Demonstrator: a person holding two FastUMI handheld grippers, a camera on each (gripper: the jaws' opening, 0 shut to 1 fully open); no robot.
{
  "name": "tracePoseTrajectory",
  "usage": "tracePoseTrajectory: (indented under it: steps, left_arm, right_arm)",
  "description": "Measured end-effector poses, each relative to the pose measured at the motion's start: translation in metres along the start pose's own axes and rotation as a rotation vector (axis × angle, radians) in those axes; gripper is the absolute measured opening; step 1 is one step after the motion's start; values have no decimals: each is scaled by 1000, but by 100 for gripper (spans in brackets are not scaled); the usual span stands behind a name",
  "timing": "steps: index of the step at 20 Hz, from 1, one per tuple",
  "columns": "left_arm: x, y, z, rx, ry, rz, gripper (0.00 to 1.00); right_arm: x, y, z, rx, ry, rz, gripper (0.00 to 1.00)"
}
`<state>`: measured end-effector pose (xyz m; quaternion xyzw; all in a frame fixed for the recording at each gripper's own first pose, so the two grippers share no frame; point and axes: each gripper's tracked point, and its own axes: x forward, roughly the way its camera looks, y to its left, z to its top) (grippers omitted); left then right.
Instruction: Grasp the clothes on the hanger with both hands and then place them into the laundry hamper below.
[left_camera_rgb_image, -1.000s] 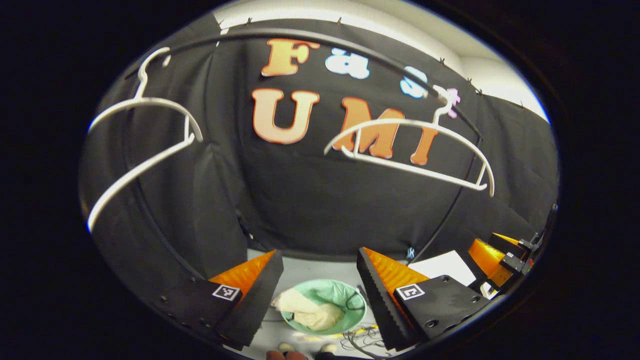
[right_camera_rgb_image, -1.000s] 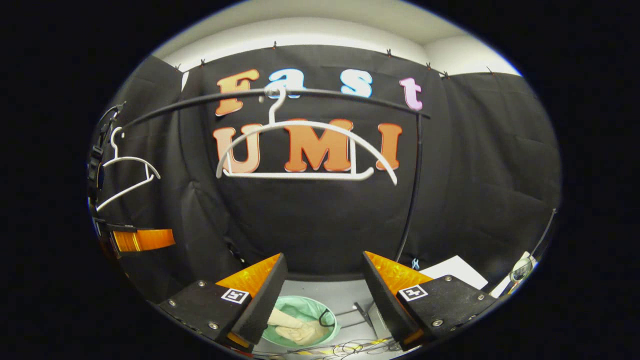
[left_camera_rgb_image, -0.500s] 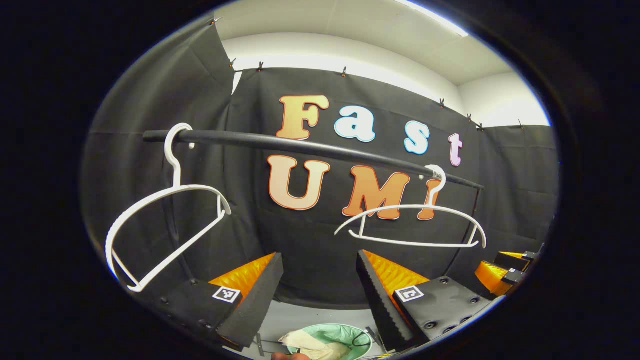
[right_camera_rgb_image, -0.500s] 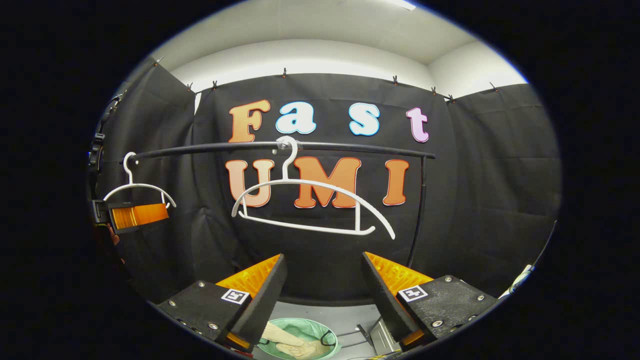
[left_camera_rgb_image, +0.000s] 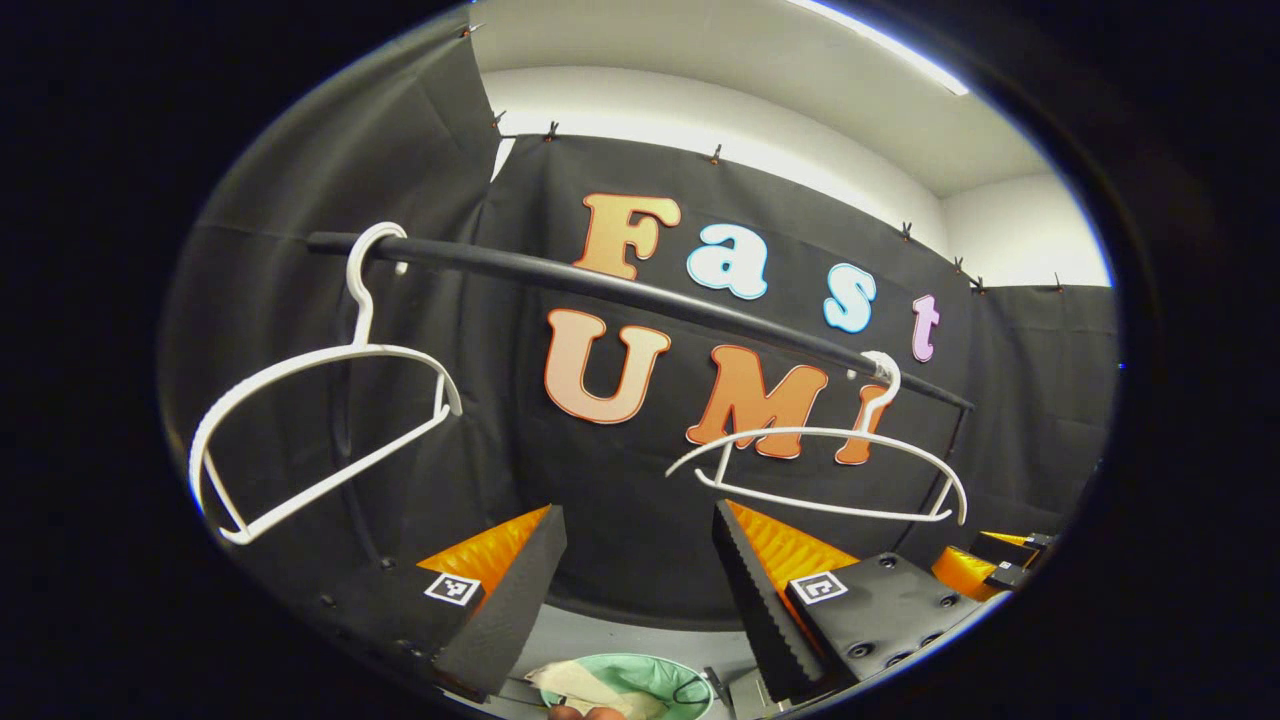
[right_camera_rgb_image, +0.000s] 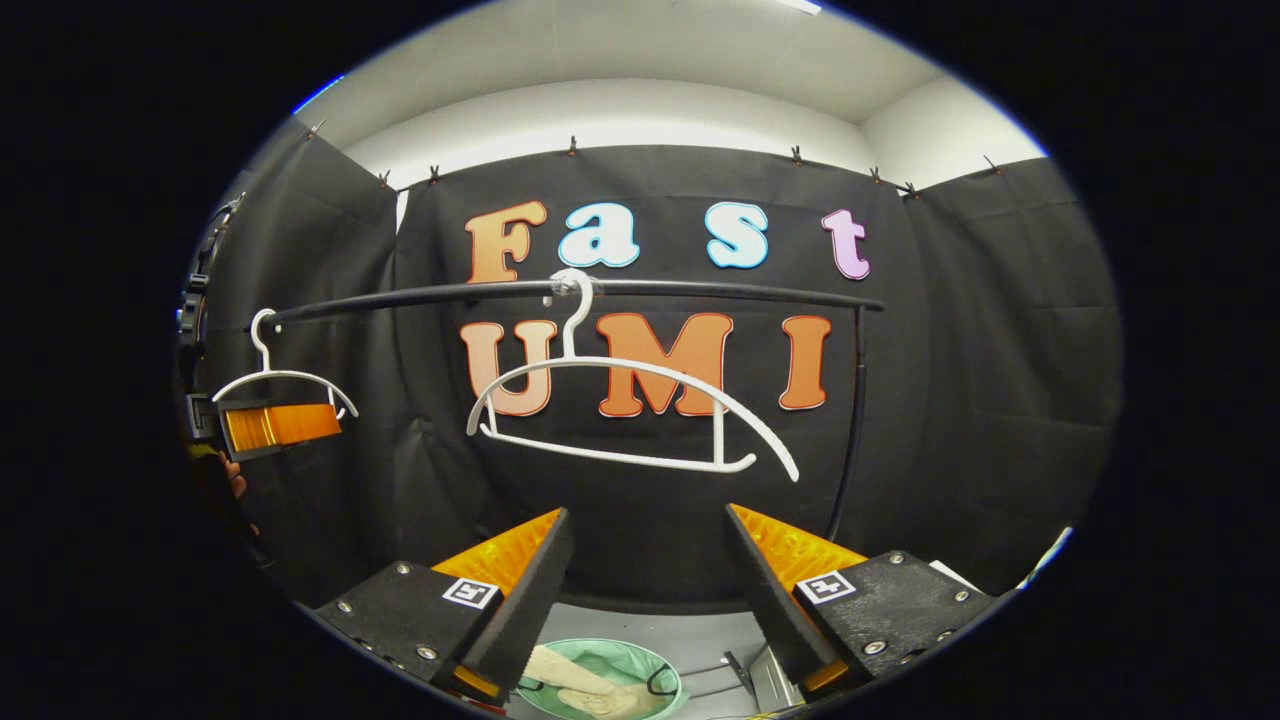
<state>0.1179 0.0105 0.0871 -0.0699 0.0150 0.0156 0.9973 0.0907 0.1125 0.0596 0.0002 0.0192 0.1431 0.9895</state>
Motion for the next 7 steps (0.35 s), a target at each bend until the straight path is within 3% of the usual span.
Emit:
tracePoseTrajectory:
  steps: [2,7]
  left_arm:
    - [-2,2,2,17,-11,23,100]
    - [-1,-4,2,35,-21,54,96]
  right_arm:
    - [4,1,-2,4,3,14,93]
    - [17,4,-11,7,14,53,93]
